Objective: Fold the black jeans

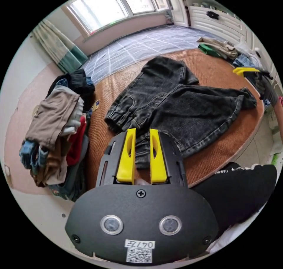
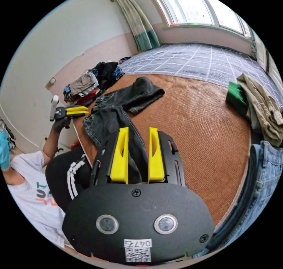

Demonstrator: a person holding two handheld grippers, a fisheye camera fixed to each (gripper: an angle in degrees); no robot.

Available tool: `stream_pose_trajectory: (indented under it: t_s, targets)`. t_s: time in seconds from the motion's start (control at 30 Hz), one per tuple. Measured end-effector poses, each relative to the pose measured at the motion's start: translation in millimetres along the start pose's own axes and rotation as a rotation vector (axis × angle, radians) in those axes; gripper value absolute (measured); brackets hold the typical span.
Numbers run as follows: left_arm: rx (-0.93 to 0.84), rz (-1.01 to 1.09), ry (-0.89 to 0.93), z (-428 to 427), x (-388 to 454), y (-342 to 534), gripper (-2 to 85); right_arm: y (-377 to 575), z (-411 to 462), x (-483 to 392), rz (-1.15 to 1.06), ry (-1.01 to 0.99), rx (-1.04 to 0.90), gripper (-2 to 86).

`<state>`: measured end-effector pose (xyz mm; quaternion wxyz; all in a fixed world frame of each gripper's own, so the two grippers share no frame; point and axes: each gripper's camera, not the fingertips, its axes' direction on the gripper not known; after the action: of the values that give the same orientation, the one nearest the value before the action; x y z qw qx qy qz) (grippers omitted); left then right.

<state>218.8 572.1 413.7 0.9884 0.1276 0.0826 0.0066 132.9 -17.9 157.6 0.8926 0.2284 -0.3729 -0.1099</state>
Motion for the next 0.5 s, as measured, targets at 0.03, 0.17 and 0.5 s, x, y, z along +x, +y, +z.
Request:
stream_pose_trajectory:
  t_s: [0.03,0.17,0.5]
  targets:
    - [-0.023,-0.009,0.005,13.5,2.0,-5.2,7.7,-10.8,12.3,3.0,0.009,-0.012,-0.009,6.8]
    - [0.005,-0.073,0.085,38.5,-9.3,5.4,7.1,-71.8,94.9,36.8,0.156,0.015,-0.104,7.1]
    - [-0.114,0.029,0.042,60.1,-52.2,19.9,8.0,-133.5,96.2,13.7,-0.158,0.413,-0.251,-1.2]
